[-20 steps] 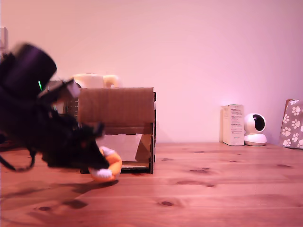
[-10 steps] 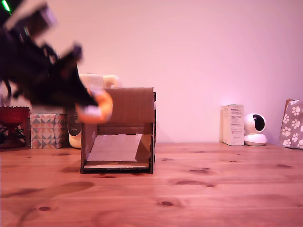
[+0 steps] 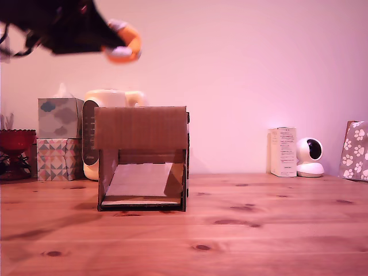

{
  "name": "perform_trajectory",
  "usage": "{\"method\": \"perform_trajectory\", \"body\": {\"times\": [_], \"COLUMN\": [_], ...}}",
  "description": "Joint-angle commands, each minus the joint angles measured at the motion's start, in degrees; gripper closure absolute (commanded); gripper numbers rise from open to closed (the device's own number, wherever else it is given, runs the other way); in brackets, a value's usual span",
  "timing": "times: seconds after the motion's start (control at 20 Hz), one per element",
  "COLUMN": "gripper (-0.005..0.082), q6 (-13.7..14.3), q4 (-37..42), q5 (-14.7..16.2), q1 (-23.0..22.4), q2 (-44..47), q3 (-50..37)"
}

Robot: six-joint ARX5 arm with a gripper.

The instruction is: Drop the footbag into the cardboard dice tower

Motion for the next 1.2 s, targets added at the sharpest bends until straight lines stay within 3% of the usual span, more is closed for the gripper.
{"method": "perform_trajectory", "body": {"times": [0.0, 0.45, 0.65, 0.9, 0.95, 1.1, 1.15], "gripper": [0.0677, 0.0677, 0.0677, 0.0669, 0.0621, 0.0236, 0.0205], "q6": [1.11, 2.45, 2.99, 4.02, 4.17, 4.46, 4.26], "q4": [-1.81, -18.32, -18.53, -18.53, -18.64, -21.49, -23.63], "q5": [-0.44, -1.09, -1.09, -1.09, -1.01, 1.46, 2.54], "q1": [-0.04, 1.49, 2.95, 3.87, 3.93, 3.93, 3.91], "q2": [2.58, 23.26, 28.57, 28.96, 28.96, 28.85, 28.65], "q3": [4.0, 27.34, 30.69, 30.86, 30.91, 31.12, 31.34]}}
